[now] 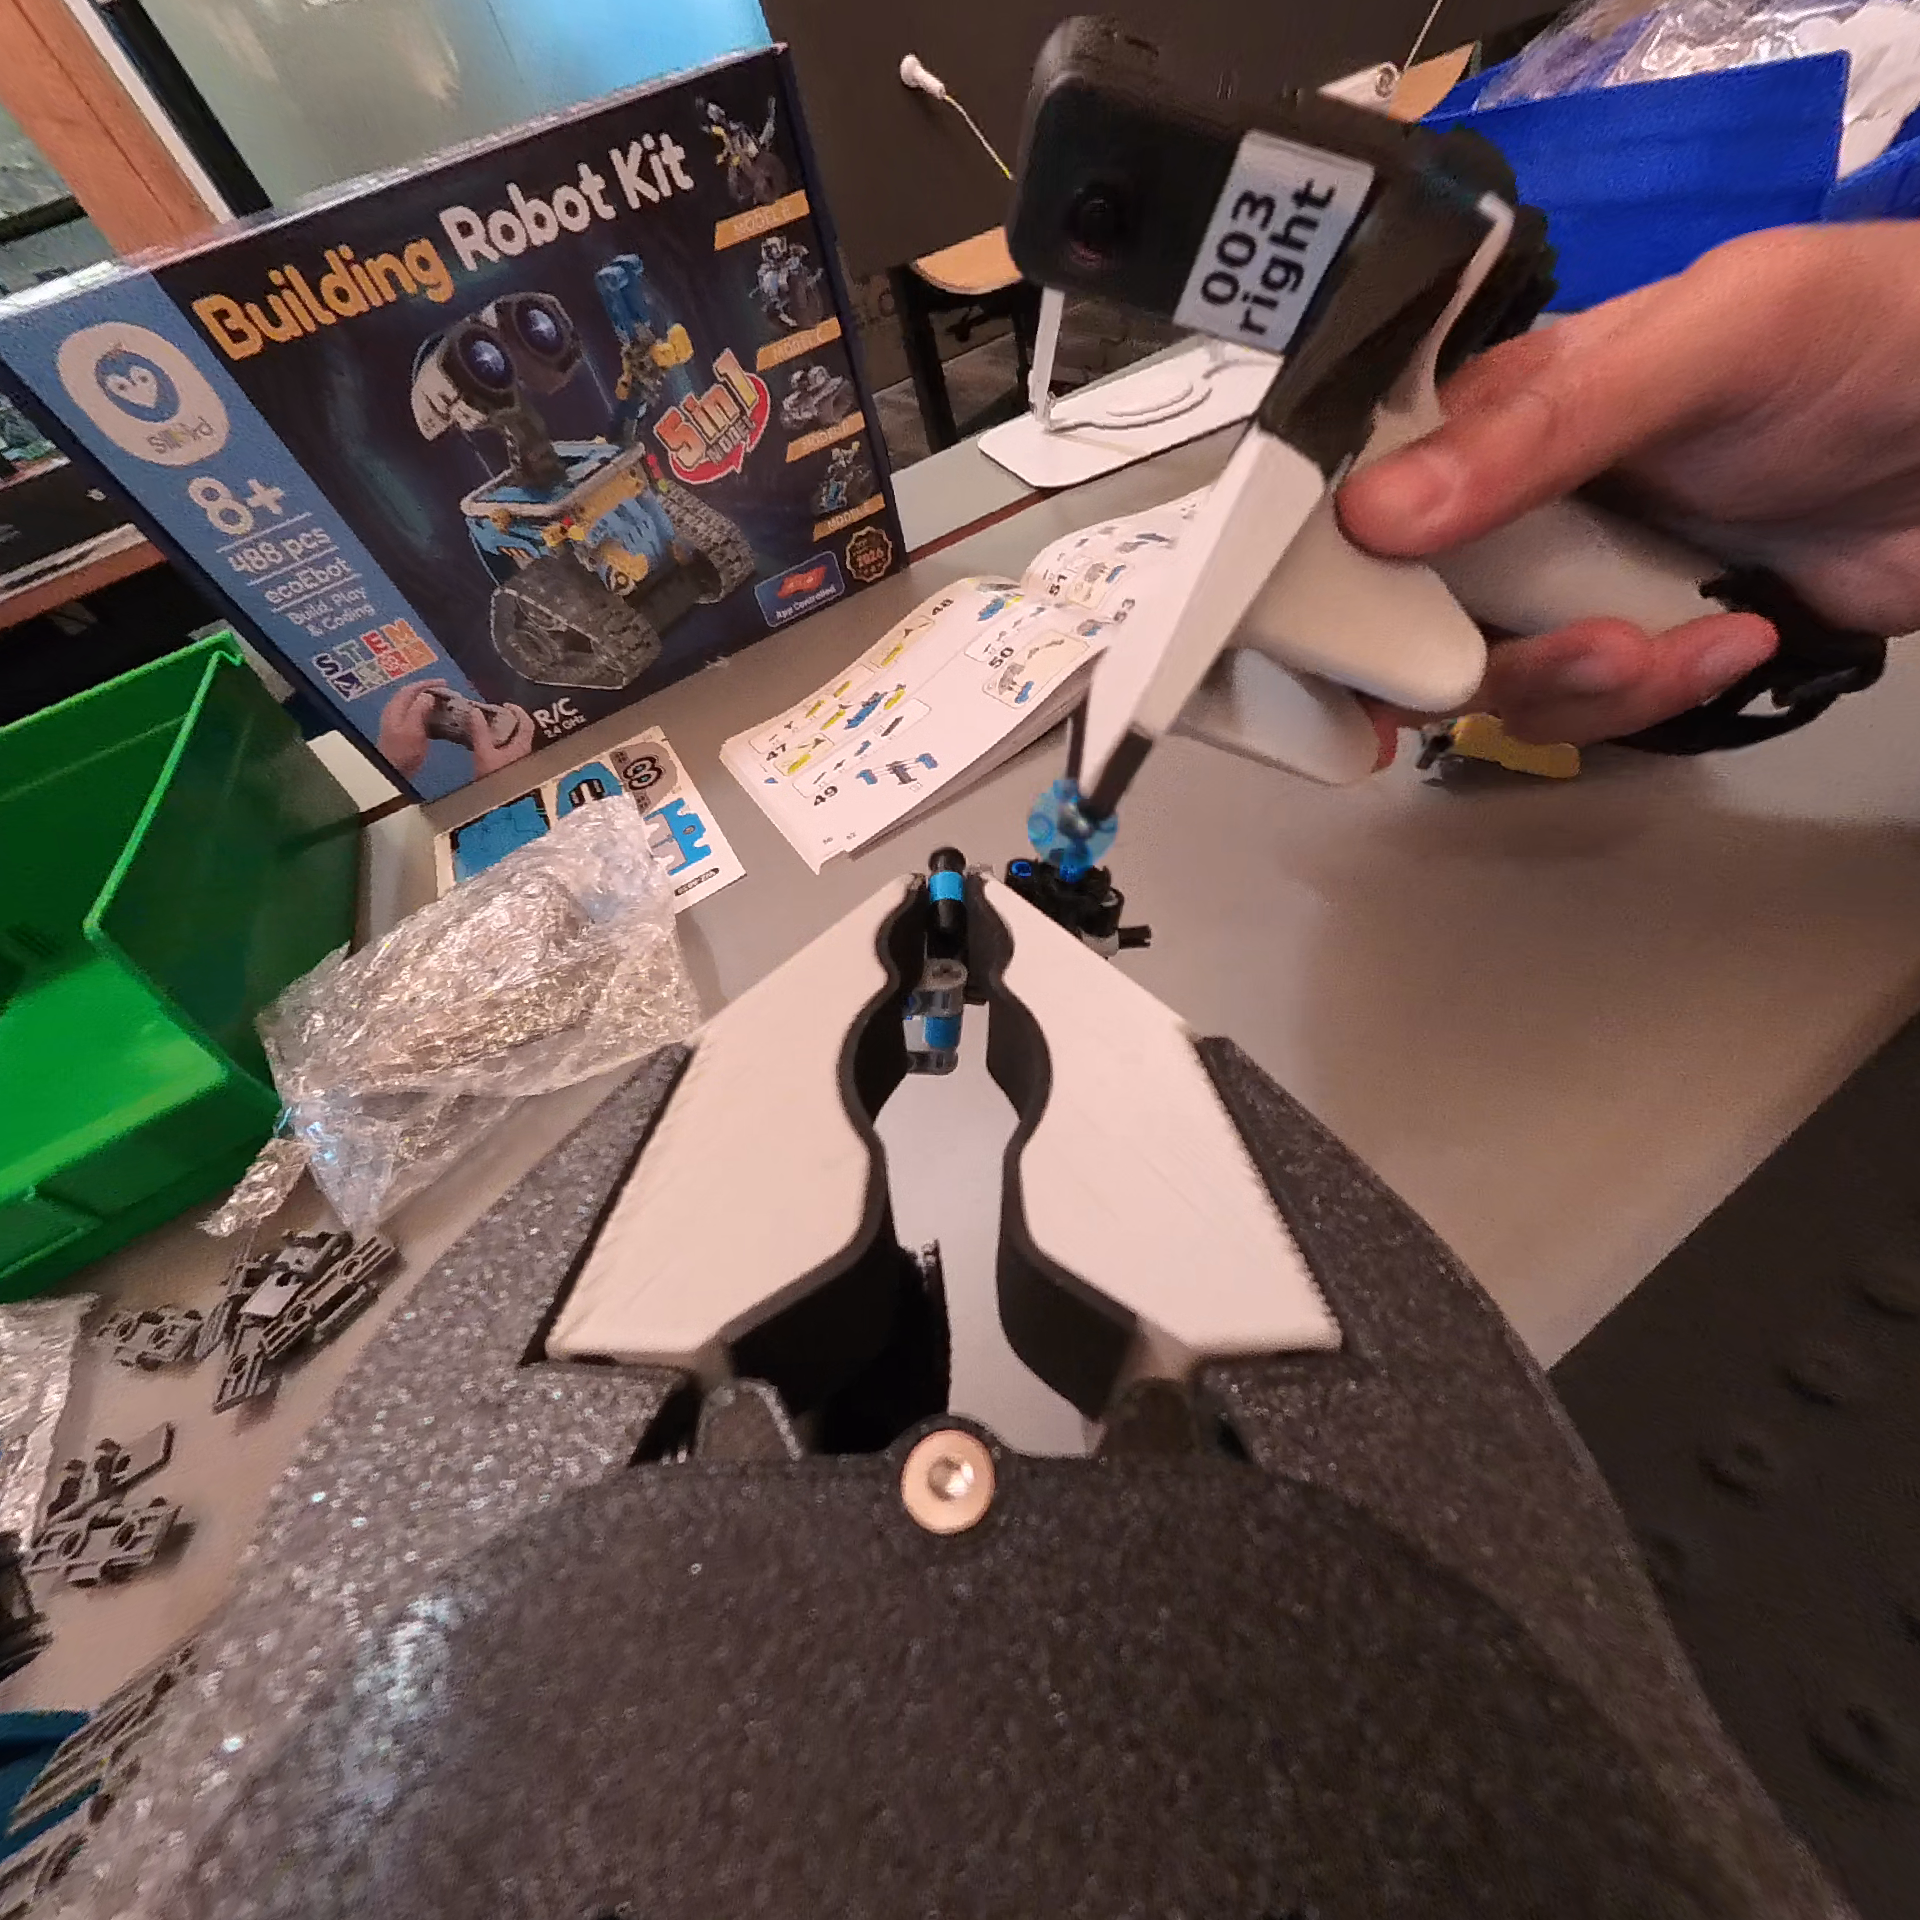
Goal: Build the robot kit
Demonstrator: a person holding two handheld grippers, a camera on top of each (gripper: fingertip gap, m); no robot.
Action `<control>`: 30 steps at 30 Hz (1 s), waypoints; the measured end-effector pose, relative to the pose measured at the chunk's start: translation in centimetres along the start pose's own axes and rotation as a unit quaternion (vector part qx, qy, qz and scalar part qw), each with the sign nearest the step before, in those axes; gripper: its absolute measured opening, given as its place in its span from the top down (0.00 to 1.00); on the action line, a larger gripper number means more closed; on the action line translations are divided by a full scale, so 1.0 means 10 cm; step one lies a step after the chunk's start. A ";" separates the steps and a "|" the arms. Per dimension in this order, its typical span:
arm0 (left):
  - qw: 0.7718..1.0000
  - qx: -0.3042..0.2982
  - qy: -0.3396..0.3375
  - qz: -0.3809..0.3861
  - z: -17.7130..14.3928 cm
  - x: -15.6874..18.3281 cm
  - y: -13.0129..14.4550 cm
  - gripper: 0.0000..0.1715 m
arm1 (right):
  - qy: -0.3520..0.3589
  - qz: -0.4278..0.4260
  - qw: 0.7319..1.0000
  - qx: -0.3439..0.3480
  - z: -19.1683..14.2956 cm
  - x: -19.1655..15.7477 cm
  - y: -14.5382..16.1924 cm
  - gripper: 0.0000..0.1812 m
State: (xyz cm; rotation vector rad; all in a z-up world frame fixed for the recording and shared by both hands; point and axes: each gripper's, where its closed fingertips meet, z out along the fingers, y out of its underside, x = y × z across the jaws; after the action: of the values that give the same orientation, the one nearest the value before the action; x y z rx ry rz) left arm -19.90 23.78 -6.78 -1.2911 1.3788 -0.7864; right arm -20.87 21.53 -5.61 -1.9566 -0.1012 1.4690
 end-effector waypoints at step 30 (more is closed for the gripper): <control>1.000 -0.014 0.019 -0.008 0.04 0.05 0.05 0.96 | 0.117 -0.057 0.990 -0.057 -0.05 0.23 0.11 0.98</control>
State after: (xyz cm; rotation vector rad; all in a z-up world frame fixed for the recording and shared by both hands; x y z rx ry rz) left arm -19.62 23.44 -7.49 -1.3171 1.4147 -0.8089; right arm -19.95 21.47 -8.07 -2.1637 -0.1927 1.1748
